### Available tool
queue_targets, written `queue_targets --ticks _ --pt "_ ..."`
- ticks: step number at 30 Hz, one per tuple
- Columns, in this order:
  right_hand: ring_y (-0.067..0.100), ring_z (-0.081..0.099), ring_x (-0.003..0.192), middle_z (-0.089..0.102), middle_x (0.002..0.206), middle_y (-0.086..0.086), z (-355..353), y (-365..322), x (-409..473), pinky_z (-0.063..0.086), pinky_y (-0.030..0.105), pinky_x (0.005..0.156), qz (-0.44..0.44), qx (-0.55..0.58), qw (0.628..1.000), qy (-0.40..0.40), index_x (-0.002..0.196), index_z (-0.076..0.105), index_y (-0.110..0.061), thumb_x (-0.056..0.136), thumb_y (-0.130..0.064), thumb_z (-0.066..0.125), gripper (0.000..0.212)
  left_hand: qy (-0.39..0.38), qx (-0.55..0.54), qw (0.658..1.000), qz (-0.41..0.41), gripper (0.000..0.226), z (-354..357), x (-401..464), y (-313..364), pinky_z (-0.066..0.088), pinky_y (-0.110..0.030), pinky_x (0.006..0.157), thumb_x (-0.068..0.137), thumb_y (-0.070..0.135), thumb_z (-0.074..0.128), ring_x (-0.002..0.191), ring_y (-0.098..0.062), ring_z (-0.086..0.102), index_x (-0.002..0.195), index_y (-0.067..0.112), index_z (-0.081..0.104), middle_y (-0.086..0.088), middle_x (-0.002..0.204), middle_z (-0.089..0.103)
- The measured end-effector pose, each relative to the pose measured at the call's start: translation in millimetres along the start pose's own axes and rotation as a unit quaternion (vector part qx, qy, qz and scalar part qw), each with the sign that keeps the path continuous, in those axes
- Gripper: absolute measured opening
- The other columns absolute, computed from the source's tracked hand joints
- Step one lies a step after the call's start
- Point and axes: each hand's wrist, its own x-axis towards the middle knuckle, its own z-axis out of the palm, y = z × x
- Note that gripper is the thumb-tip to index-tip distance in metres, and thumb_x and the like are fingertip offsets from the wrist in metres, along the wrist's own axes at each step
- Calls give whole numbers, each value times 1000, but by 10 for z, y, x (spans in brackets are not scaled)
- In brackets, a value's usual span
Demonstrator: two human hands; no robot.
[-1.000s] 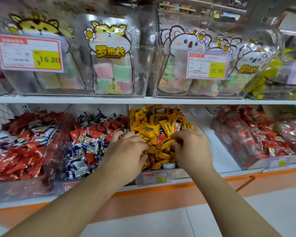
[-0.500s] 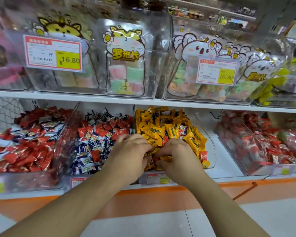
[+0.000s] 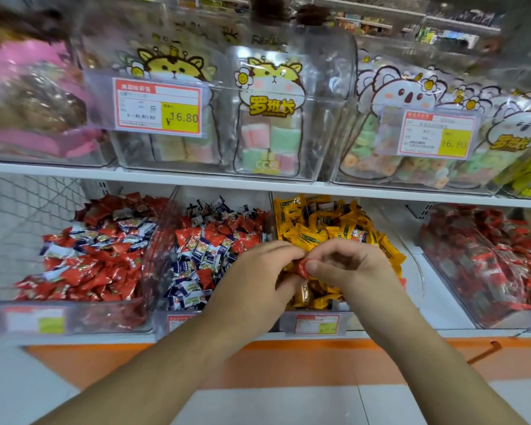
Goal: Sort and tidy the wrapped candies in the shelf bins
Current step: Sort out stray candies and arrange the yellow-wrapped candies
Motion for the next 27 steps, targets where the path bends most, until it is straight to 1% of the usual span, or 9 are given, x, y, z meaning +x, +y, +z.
queue_targets --ticks 3,6,9,12,15,17,21,24,27 --pt "20 69 77 76 83 10 191 -53 -30 55 26 72 11 20 1000 -22 84 79 -12 89 -5 77 9 -9 12 999 -32 22 -218 -183 -47 49 -20 78 94 44 70 93 1 57 114 35 70 22 100 63" --pt "20 73 83 77 86 3 364 -61 -60 60 30 77 18 -31 999 -40 87 78 -17 92 -9 75 10 -23 31 995 -90 21 -467 -410 -126 52 -21 79 96 41 68 91 4 60 117 43 62 24 99 64" --pt "24 71 80 75 81 3 501 -70 -76 58 32 73 26 -64 997 -38 83 78 -24 91 -13 76 14 17 76 985 -151 18 -820 -587 -220 56 -30 74 97 41 66 83 1 63 110 44 54 20 93 66" --pt "22 70 78 74 79 2 612 -59 -69 58 34 73 27 -93 994 -40 80 78 -28 91 -15 76 17 65 142 965 -211 13 -1164 -674 -379 53 -30 69 96 38 67 77 -3 61 104 38 57 17 89 65" --pt "18 71 78 75 78 0 698 -78 -58 58 28 71 24 -100 994 -36 80 79 -26 92 -13 76 18 120 212 943 -227 13 -1417 -706 -578 47 -31 78 95 36 67 92 -12 57 106 30 61 13 96 62" --pt "15 69 75 73 76 -1 747 -103 -56 57 23 68 15 -110 993 -37 80 79 -25 92 -13 76 18 133 229 931 -249 26 -1555 -729 -695 47 -33 86 95 37 67 106 -17 57 119 26 63 8 108 64" --pt "18 68 77 72 78 3 832 -126 -34 59 36 76 15 -127 991 -35 78 78 -29 92 -15 75 20 79 198 935 -283 66 -1669 -812 -786 40 -35 113 93 39 71 138 -18 47 152 23 46 5 150 52" --pt "21 70 81 75 81 4 826 -150 -14 60 38 80 7 -105 994 -20 80 79 -25 92 -9 74 21 69 190 947 -250 62 -1610 -839 -755 36 -29 114 93 35 70 139 -12 45 150 26 48 10 151 50" --pt "28 68 81 73 82 8 734 -142 13 58 34 73 -5 -88 996 -3 84 78 -23 94 -4 69 23 64 194 959 -194 45 -1508 -841 -667 35 -23 112 93 28 67 133 -7 46 137 30 57 17 140 53"
